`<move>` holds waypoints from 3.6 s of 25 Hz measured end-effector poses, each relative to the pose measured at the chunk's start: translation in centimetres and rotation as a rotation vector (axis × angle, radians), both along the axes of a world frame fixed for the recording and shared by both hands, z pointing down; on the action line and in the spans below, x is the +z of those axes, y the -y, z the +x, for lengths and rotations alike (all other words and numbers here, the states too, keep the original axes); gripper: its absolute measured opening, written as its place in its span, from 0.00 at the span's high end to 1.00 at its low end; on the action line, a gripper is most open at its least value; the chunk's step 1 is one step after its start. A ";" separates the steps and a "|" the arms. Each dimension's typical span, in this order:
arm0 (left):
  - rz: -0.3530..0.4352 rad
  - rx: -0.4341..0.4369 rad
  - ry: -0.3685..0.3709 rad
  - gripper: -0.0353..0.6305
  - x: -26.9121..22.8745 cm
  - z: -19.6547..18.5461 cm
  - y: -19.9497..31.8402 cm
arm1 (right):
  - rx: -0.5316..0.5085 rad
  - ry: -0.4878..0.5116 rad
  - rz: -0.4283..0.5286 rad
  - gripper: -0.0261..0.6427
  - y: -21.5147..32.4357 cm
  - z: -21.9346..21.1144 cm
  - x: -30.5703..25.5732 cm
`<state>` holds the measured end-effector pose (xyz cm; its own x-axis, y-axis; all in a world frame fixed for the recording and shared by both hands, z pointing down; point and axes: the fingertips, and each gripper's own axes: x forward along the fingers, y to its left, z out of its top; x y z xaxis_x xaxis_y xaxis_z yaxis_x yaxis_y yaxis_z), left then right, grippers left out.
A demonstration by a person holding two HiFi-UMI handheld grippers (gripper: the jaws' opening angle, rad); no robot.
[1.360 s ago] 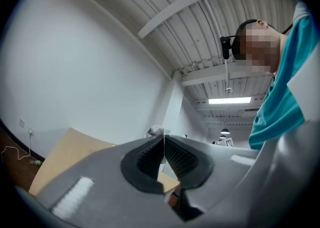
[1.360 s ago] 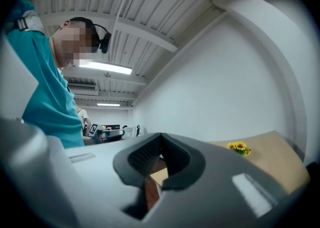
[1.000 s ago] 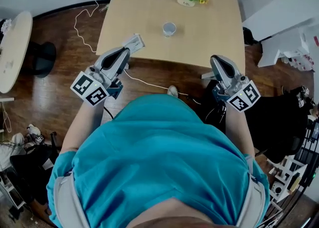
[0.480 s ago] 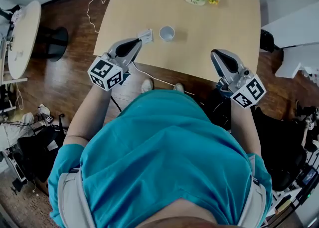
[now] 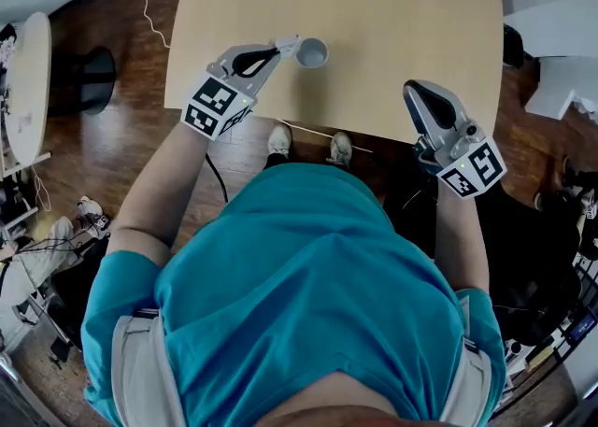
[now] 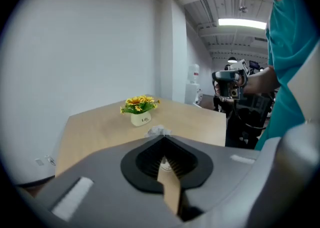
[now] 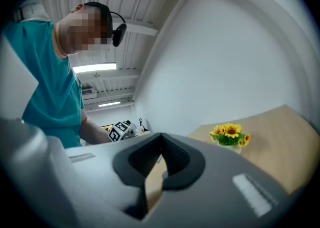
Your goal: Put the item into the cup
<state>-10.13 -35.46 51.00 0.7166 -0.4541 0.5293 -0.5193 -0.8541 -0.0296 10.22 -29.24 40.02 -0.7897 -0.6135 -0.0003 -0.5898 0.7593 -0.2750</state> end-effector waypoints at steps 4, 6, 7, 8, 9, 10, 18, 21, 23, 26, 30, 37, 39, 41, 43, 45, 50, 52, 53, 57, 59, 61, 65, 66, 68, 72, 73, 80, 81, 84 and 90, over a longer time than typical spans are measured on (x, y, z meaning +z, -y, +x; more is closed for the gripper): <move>-0.025 0.073 0.120 0.94 2.7 0.9 0.5 | 0.006 0.019 -0.023 0.96 0.9 0.0 1.6; -0.026 0.113 0.185 0.94 3.8 1.5 0.7 | 0.004 0.024 -0.029 0.96 1.5 0.0 2.2; -0.020 0.132 0.217 0.94 4.3 1.8 0.9 | 0.003 0.026 -0.028 0.96 1.8 0.1 2.4; -0.016 0.146 0.249 0.94 4.8 2.0 1.1 | 0.002 0.027 -0.026 0.96 2.1 0.1 2.4; -0.015 0.157 0.282 0.94 5.4 2.1 1.3 | 0.001 0.029 -0.024 0.96 2.3 0.2 2.4; -0.015 0.168 0.314 0.94 6.0 2.2 1.4 | -0.001 0.031 -0.023 0.96 2.4 0.2 2.4; -0.006 0.263 0.476 0.94 7.5 3.7 2.2 | 0.003 0.047 -0.027 0.96 2.6 0.6 2.5; -0.013 0.303 0.494 0.94 7.2 4.6 2.2 | 0.011 0.054 -0.029 0.96 2.6 0.9 2.4; -0.014 0.329 0.500 0.94 6.8 5.1 2.0 | 0.015 0.058 -0.029 0.96 2.6 1.1 2.3; -0.017 0.345 0.489 0.94 6.5 5.7 1.8 | 0.020 0.063 -0.030 0.96 2.7 1.5 2.3; -0.009 0.343 0.477 0.94 5.9 6.1 2.0 | 0.024 0.067 -0.031 0.96 2.8 1.9 2.5; 0.000 0.410 0.512 0.94 5.8 7.1 0.9 | 0.025 0.071 -0.038 0.96 3.0 1.9 2.5; 0.008 0.435 0.547 0.94 6.6 7.3 0.6 | 0.023 0.071 -0.037 0.96 3.0 1.9 2.5; 0.009 0.453 0.575 0.94 7.5 7.5 0.3 | 0.024 0.071 -0.038 0.96 3.0 1.9 2.6; 0.004 0.469 0.596 0.94 8.3 7.9 0.0 | 0.028 0.070 -0.041 0.96 3.0 2.1 2.7; -0.001 0.486 0.619 0.94 9.2 8.2 -0.2 | 0.031 0.071 -0.044 0.96 2.9 2.3 2.8; -0.017 0.507 0.663 0.94 11.4 8.4 -0.3 | 0.036 0.070 -0.050 0.96 2.8 2.6 3.2; -0.032 0.510 0.680 0.94 12.4 8.4 -0.3 | 0.041 0.072 -0.051 0.96 2.7 2.7 3.3; -0.040 0.511 0.690 0.94 12.9 8.3 -0.3 | 0.042 0.074 -0.052 0.96 2.6 2.8 3.3; -0.060 0.519 0.695 0.94 13.7 8.9 -0.2 | 0.045 0.076 -0.055 0.96 2.5 3.0 3.4; -0.072 0.524 0.698 0.94 14.1 9.1 -0.1 | 0.048 0.077 -0.056 0.96 2.4 3.0 3.6; -0.084 0.527 0.704 0.94 14.6 9.2 0.0 | 0.050 0.079 -0.058 0.96 2.4 3.1 3.7; -0.124 0.518 0.697 0.94 15.3 9.6 0.4 | 0.054 0.081 -0.060 0.96 2.4 3.5 3.9; -0.135 0.513 0.687 0.94 15.4 9.7 0.5 | 0.056 0.081 -0.061 0.96 2.4 3.6 3.9; -0.153 0.504 0.666 0.94 15.4 9.9 0.7 | 0.057 0.081 -0.063 0.96 2.4 3.6 3.9; -0.182 0.508 0.652 0.94 15.3 10.4 0.5 | 0.060 0.083 -0.059 0.96 2.4 3.9 3.6; -0.188 0.508 0.650 0.94 15.3 10.5 0.5 | 0.061 0.084 -0.058 0.96 2.3 4.0 3.5; -0.164 0.447 0.598 0.87 13.2 10.8 1.3 | 0.061 0.091 -0.047 0.96 2.3 4.6 3.1; -0.157 0.435 0.595 0.86 12.9 10.6 1.4 | 0.062 0.093 -0.046 0.96 2.3 4.7 3.1; -0.136 0.383 0.574 0.85 11.9 10.2 1.9 | 0.058 0.097 -0.040 0.96 2.3 5.0 2.8; -0.076 0.172 0.386 0.83 5.2 9.3 2.3 | 0.032 0.100 -0.011 0.96 1.3 5.7 1.2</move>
